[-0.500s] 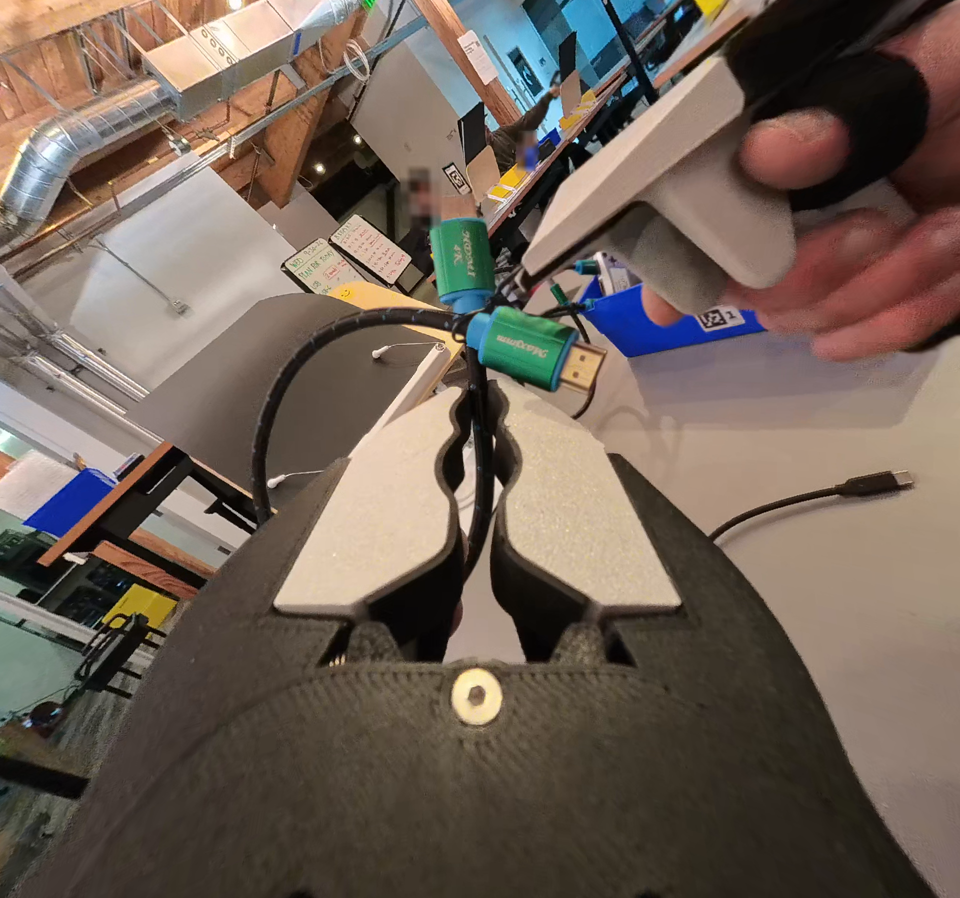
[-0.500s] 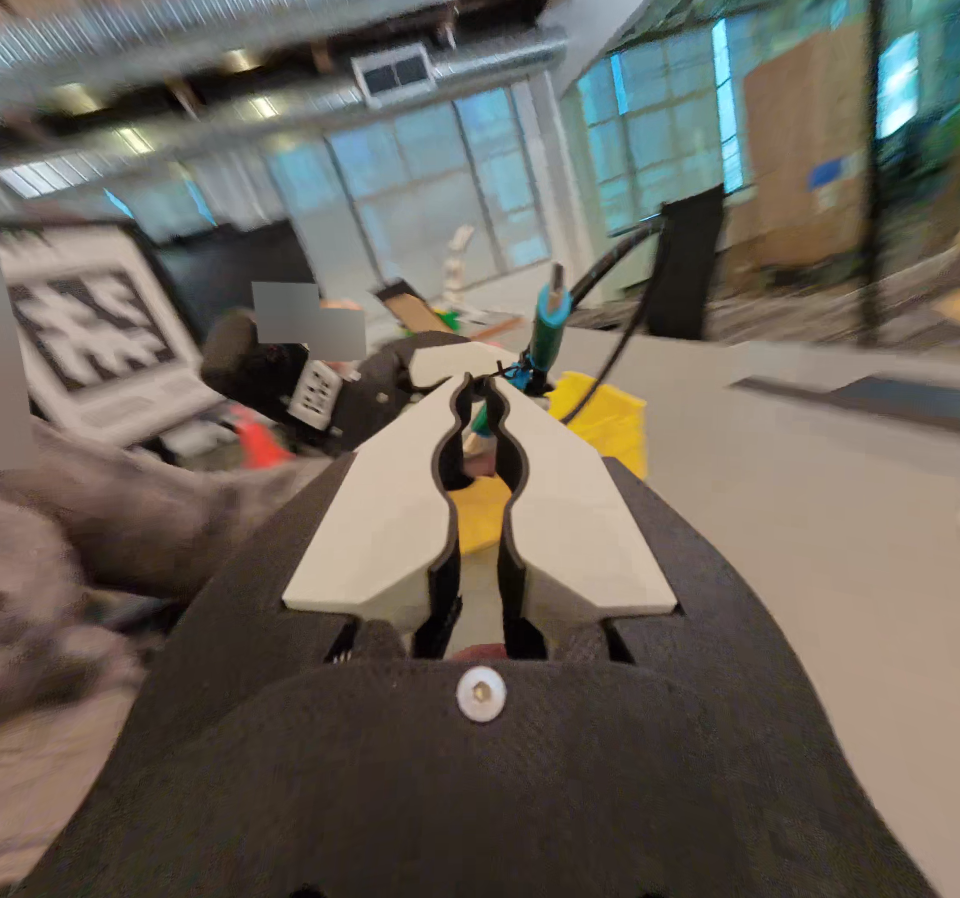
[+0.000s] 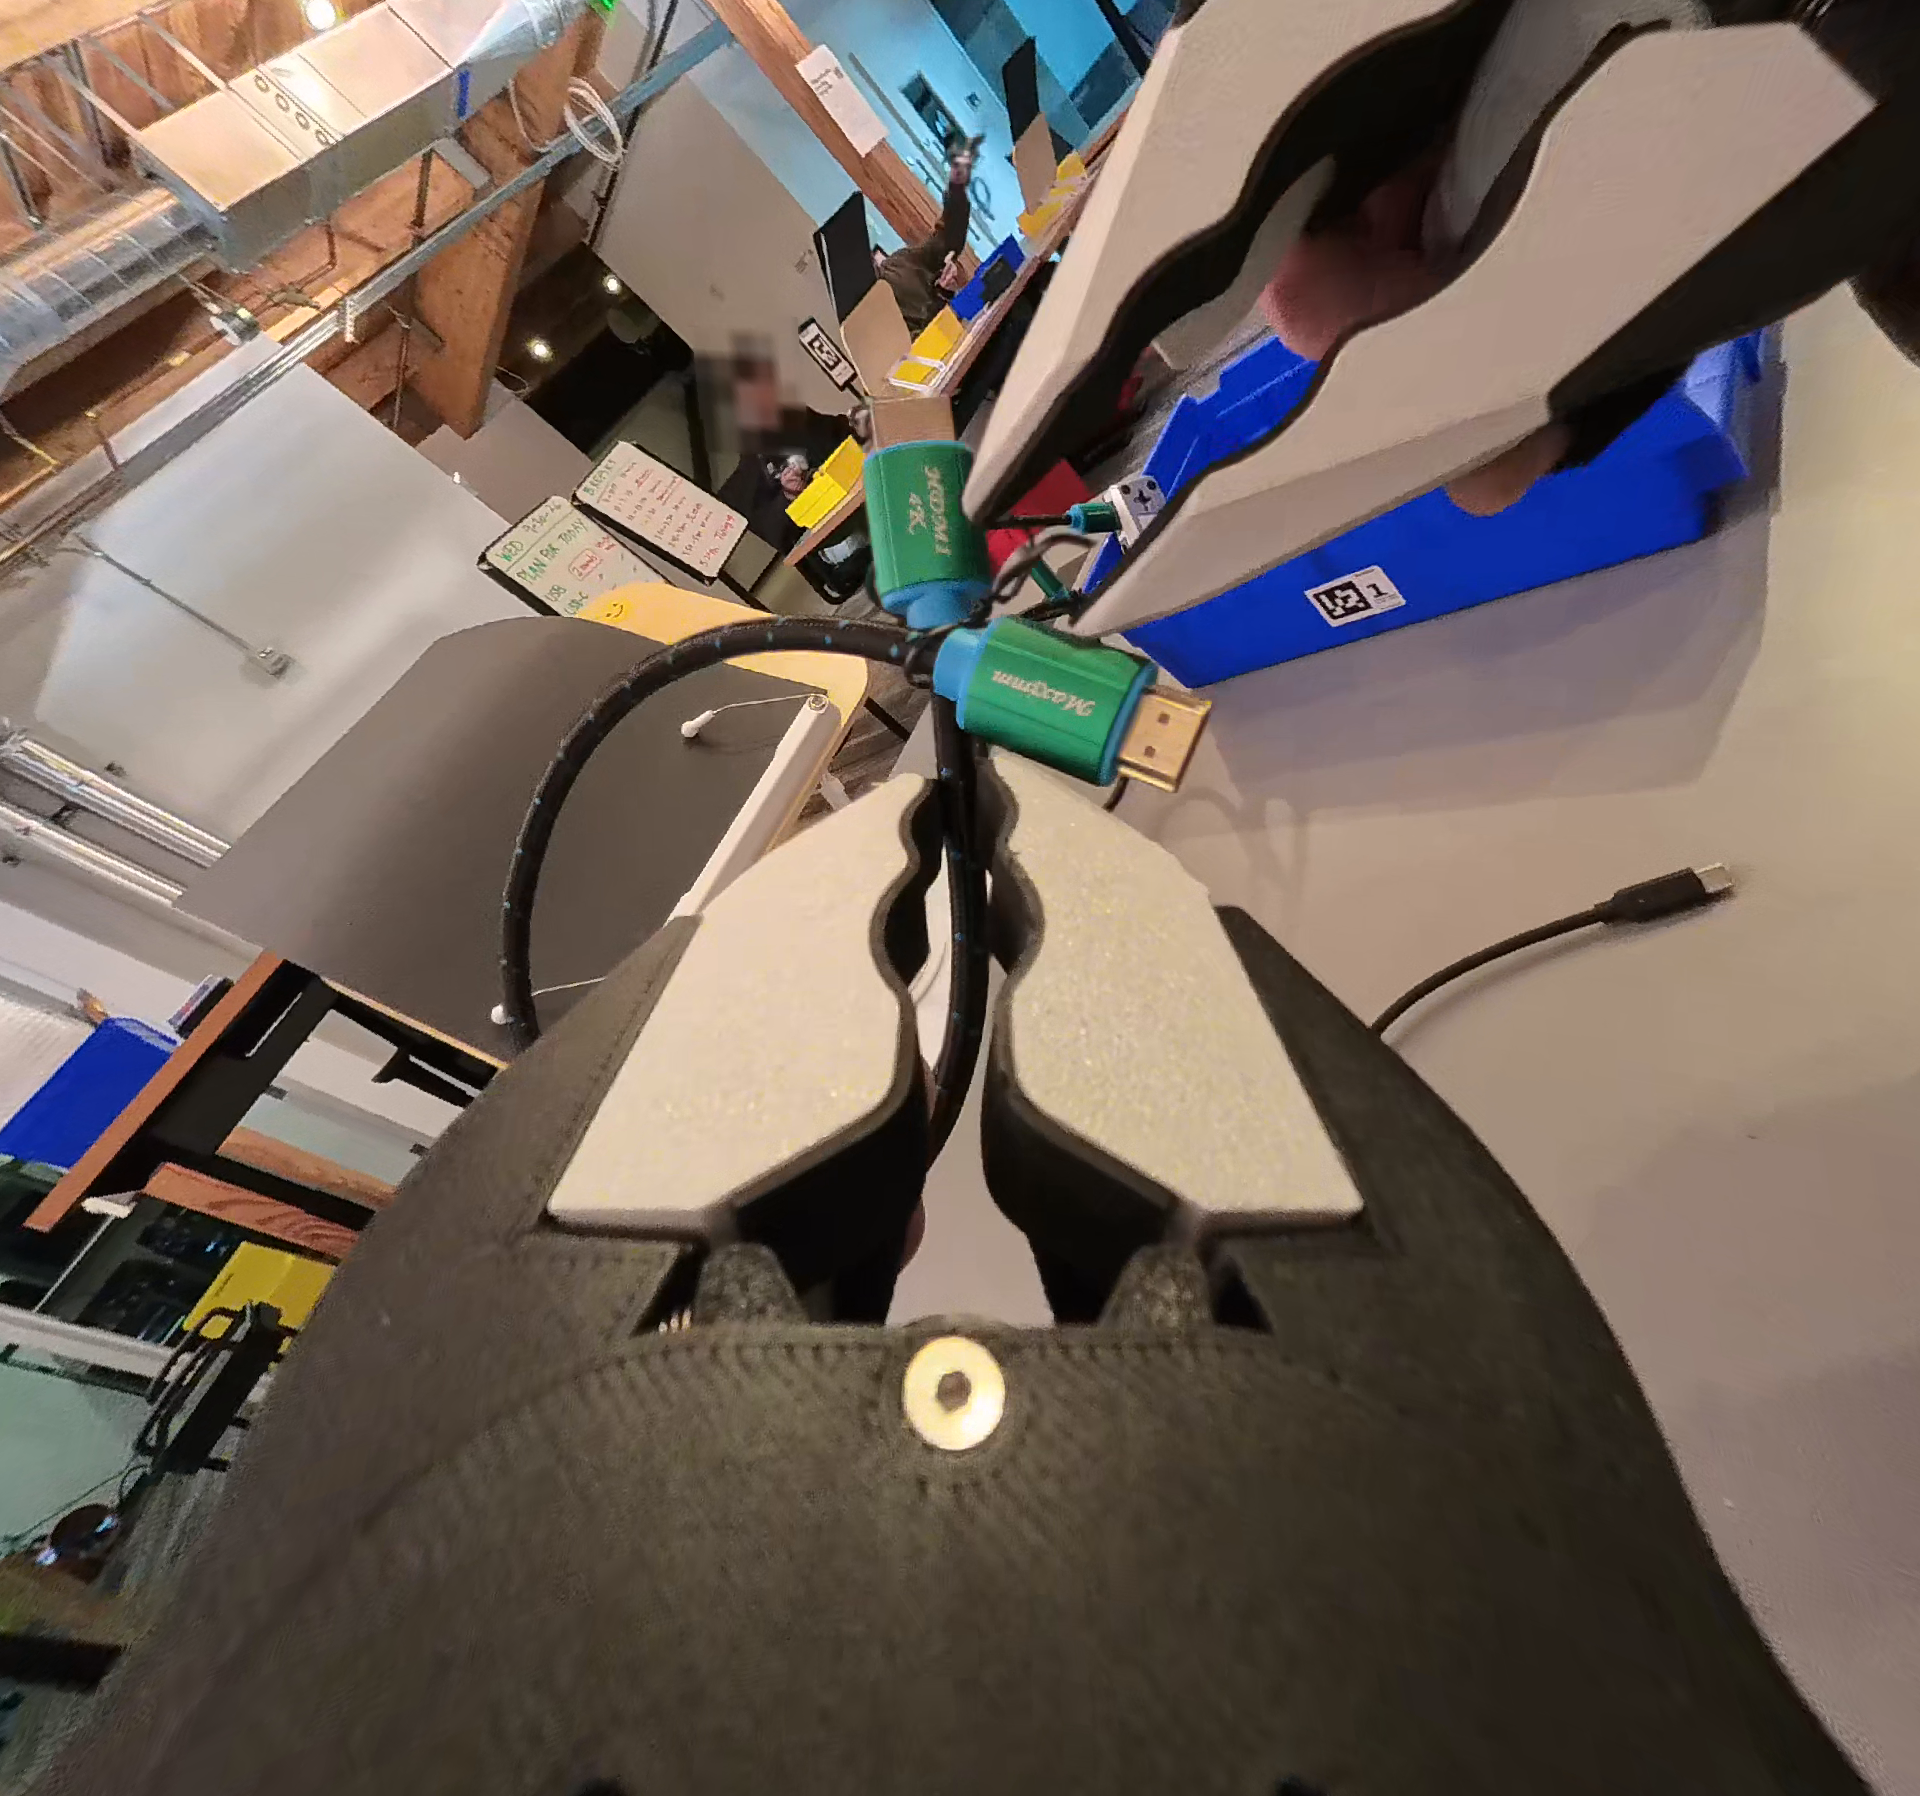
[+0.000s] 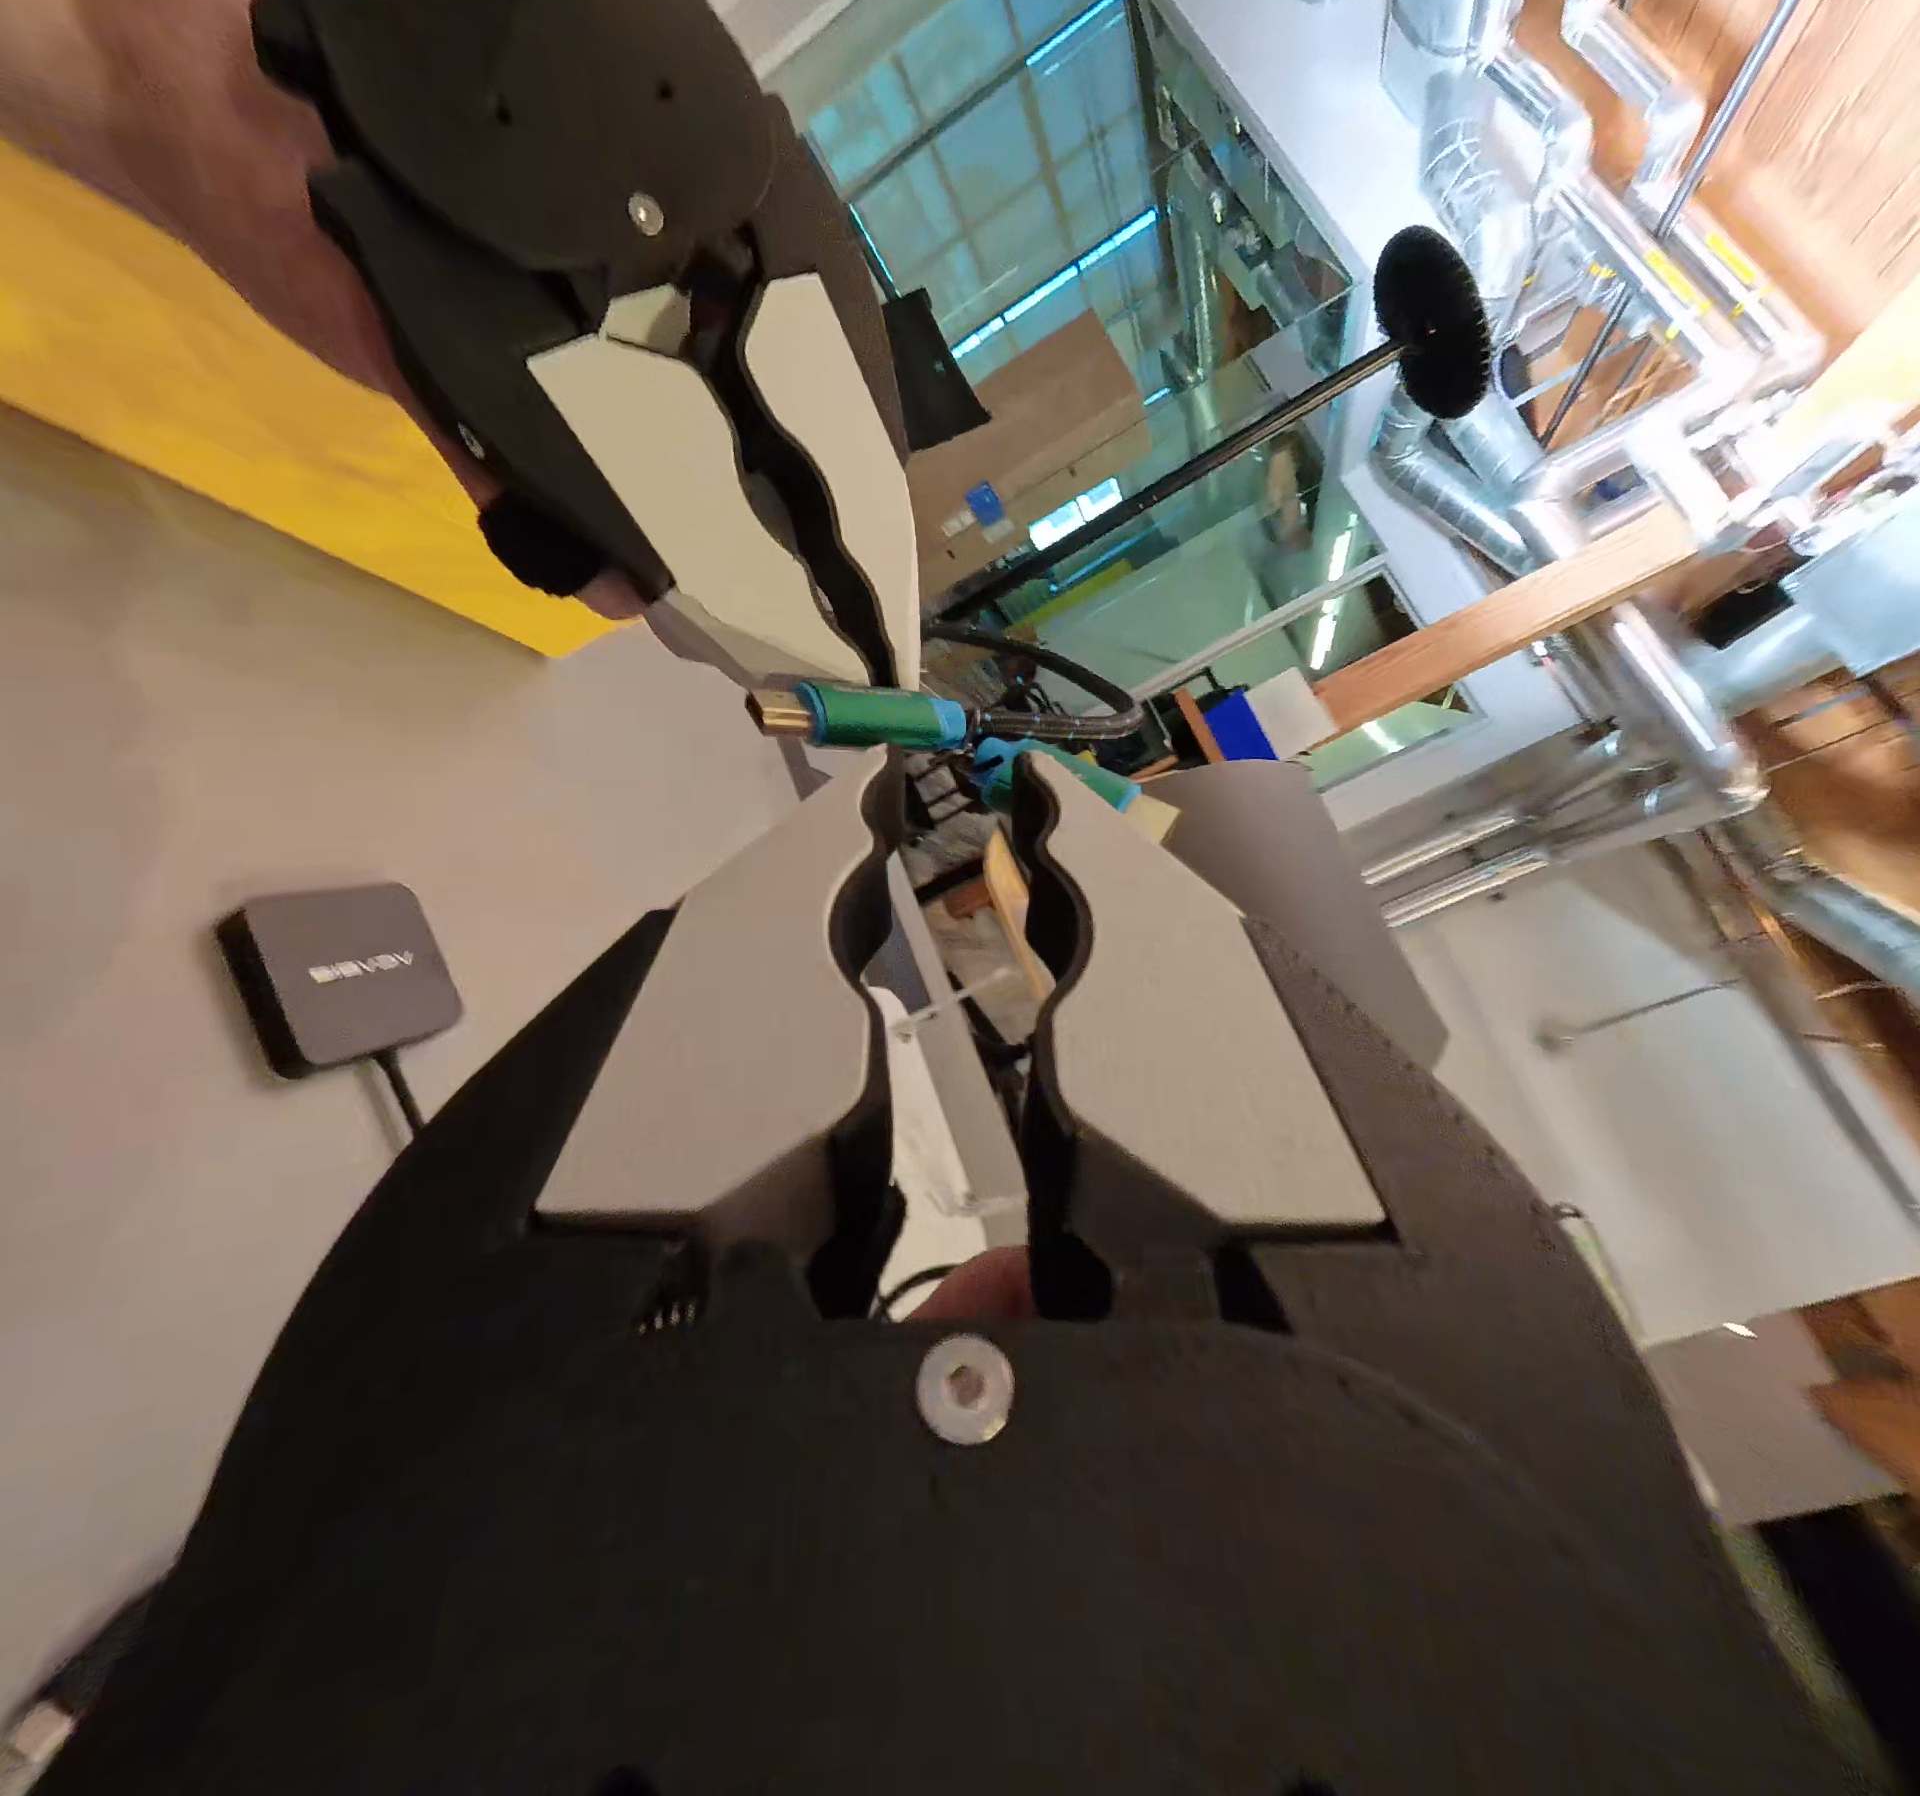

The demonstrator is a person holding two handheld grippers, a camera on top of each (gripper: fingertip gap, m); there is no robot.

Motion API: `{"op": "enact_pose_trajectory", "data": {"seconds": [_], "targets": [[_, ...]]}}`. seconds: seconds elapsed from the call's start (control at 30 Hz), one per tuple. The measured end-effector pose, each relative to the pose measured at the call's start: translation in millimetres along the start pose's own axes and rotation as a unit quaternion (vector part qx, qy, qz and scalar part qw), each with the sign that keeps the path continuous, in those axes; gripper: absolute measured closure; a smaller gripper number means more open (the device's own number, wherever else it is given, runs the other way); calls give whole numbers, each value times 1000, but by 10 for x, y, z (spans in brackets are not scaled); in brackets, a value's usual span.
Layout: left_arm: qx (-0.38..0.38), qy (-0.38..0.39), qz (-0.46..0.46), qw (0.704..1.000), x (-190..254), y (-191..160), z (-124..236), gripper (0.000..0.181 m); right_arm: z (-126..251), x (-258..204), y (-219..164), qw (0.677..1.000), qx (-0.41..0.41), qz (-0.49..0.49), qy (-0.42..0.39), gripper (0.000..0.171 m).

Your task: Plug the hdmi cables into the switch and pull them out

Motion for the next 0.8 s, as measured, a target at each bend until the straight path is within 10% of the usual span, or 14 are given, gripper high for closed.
{"op": "enact_pose_trajectory", "data": {"seconds": [0.37, 0.53, 0.67, 0.8], "targets": [[-5, -1, -41, 999, 14, -12, 7, 176, -15, -33, -2, 1000, -13, 17, 16, 170], [2, 12, -47, 999, 0, 8, 11, 176, 5, 47, -58, 987, 49, -149, 47, 171], [6, 31, -59, 998, -23, 23, 16, 177, -14, 109, -167, 916, 154, -358, 92, 171], [18, 48, -65, 997, -46, 54, 29, 176, -55, 166, -301, 758, 277, -571, 147, 171]]}}
Point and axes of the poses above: each gripper's, where its closed fingertips meet, z back along the fingers, y out of its top, x = y × z across the jaws, the point moved 7 cm from there along z, back along the fingers, and after that the axes turned 12 degrees about y, right-handed, at the moved point
